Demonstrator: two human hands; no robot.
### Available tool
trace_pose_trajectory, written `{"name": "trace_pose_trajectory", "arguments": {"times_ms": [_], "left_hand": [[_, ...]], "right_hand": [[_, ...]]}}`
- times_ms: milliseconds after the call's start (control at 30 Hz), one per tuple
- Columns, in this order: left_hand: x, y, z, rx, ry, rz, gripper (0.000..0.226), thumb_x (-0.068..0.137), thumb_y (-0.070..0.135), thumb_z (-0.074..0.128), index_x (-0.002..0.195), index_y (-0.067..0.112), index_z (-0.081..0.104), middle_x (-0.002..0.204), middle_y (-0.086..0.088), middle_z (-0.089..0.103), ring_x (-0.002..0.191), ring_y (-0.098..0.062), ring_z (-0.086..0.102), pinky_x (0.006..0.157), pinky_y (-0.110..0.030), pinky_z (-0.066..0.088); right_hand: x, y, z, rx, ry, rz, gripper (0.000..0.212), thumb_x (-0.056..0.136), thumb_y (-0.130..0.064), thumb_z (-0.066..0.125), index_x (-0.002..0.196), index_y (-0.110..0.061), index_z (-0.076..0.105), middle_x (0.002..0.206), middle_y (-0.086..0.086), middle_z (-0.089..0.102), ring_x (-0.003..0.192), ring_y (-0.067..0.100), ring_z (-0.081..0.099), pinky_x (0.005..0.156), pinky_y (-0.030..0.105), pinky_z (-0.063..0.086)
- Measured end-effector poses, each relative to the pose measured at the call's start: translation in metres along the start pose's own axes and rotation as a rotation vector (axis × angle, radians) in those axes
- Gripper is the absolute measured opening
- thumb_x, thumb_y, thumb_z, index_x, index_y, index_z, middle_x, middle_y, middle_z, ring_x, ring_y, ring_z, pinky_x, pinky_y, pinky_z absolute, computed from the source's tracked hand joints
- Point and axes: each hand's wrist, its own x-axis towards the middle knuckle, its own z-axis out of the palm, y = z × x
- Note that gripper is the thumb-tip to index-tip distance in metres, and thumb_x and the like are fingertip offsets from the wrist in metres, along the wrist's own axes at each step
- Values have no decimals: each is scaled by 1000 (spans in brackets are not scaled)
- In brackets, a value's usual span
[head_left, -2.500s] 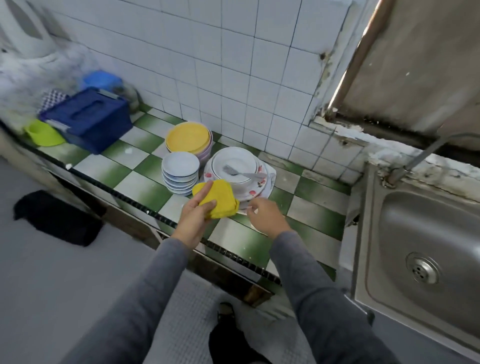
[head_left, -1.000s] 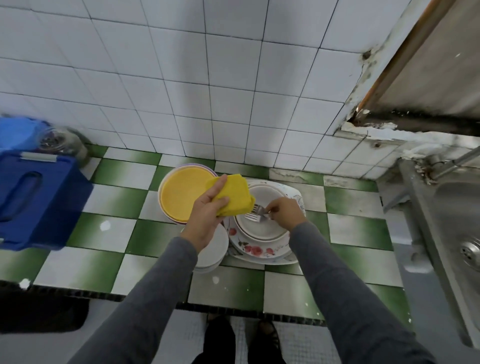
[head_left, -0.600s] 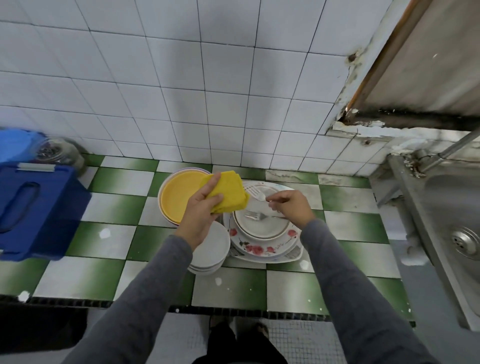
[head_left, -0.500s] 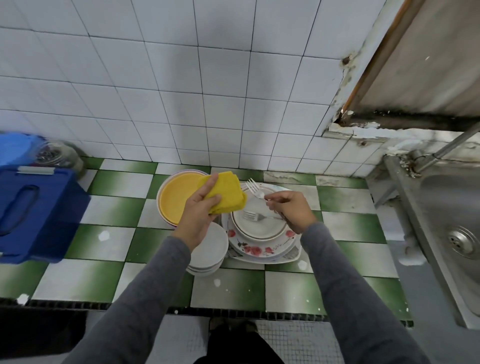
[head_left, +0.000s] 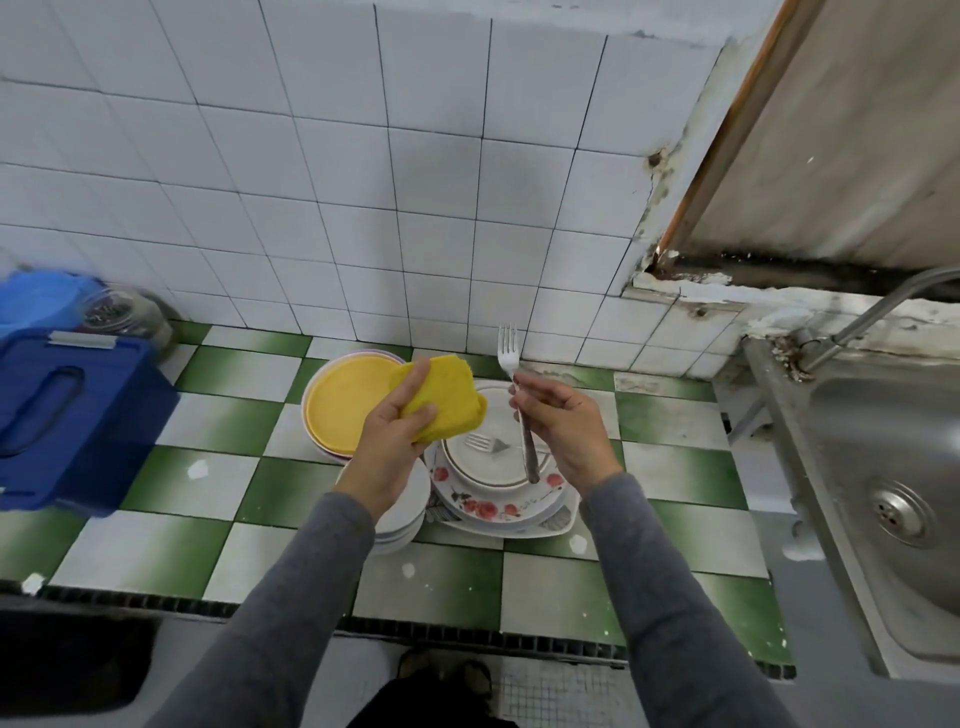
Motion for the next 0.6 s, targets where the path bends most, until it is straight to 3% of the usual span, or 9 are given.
{"name": "trace_pose_trajectory", "arguments": {"times_ms": [100, 300, 467, 600], "left_hand": [[-5, 1, 4, 24, -31, 10, 54, 97, -3, 52, 141, 30, 52, 146, 2, 35, 111, -14, 51, 81, -29, 56], [-6, 8, 9, 36, -99, 54, 55, 97, -2, 52, 137, 36, 52, 145, 3, 39, 119, -17, 52, 92, -31, 54], [-1, 11, 8, 57, -171, 90, 56, 98, -2, 50, 139, 36, 50, 134, 13, 54, 114, -11, 63, 93, -29, 55], [6, 21, 3, 60, -187, 103, 56, 99, -3, 47, 138, 37, 49, 139, 6, 55, 115, -13, 65, 90, -28, 55]], "right_hand": [[-8, -7, 5, 32, -19, -32, 26, 89, 8, 64, 110, -5, 71, 95, 5, 77, 86, 14, 73, 79, 24, 57], [-16, -14, 22, -11, -64, -54, 26, 89, 6, 66, 113, -2, 71, 97, 10, 75, 87, 17, 72, 77, 26, 57], [-20, -11, 38, -156, -72, -56, 20, 87, 3, 71, 101, -10, 75, 88, 9, 72, 81, 20, 69, 78, 31, 58], [-24, -9, 48, -205, -58, -36, 20, 87, 6, 70, 96, -11, 75, 79, 6, 72, 72, 17, 70, 72, 28, 60]]}}
